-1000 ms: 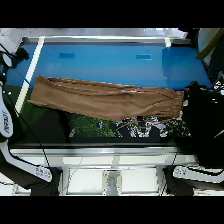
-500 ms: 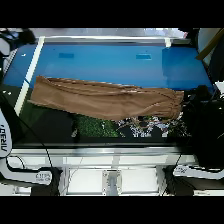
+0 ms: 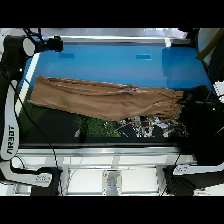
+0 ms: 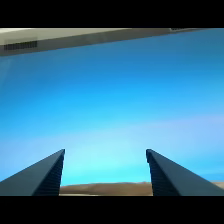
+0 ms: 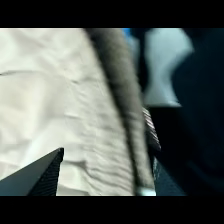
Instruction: Fold the clothes and pants, and hang the long-sleeved shirts on hangers.
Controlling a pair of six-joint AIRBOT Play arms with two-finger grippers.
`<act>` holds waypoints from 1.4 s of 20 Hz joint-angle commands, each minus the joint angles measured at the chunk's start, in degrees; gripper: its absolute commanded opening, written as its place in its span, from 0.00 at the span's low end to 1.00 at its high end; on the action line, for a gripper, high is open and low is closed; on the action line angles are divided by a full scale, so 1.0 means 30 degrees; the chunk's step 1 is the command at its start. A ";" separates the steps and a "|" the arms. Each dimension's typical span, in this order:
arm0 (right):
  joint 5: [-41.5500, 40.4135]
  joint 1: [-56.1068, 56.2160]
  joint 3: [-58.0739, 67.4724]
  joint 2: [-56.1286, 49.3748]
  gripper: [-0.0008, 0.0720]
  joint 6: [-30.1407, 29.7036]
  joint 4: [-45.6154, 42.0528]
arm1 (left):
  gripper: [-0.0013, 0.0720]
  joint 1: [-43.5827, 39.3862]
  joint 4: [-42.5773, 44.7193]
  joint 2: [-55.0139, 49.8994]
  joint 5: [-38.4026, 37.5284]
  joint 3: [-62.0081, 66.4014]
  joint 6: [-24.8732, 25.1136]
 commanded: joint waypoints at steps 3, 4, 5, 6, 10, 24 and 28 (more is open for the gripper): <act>-0.1064 0.0736 0.0219 -0.0372 0.86 -0.1129 0.0838 | 0.82 -0.0321 -0.0029 -0.0765 -0.0146 0.0007 0.0168; -0.1537 0.0984 0.0219 -0.0532 0.86 -0.0729 0.0138 | 0.82 -0.0372 -0.0226 -0.0984 -0.0153 0.0000 0.0175; -0.1880 0.1151 0.0226 -0.0678 0.86 -0.0233 -0.0699 | 0.82 -0.0379 -0.0561 -0.1180 -0.0160 0.0000 0.0175; -0.2062 0.1239 0.0226 -0.0809 0.86 0.0182 -0.1443 | 0.82 -0.0379 -0.0925 -0.1341 -0.0153 0.0000 0.0182; -0.1800 0.1319 0.0226 -0.1064 0.79 0.0335 -0.2113 | 0.82 -0.0379 -0.1020 -0.1960 -0.0146 0.0000 0.0175; 0.3373 0.3963 0.4983 -0.0430 0.05 -0.1865 0.1100 | 0.03 -0.3417 -0.2616 -0.3650 -0.0160 0.0000 0.0189; 0.6018 0.4415 0.7847 0.0364 0.05 0.0401 0.2288 | 0.03 -0.5625 -0.6579 -0.5413 -0.1355 0.0000 0.0605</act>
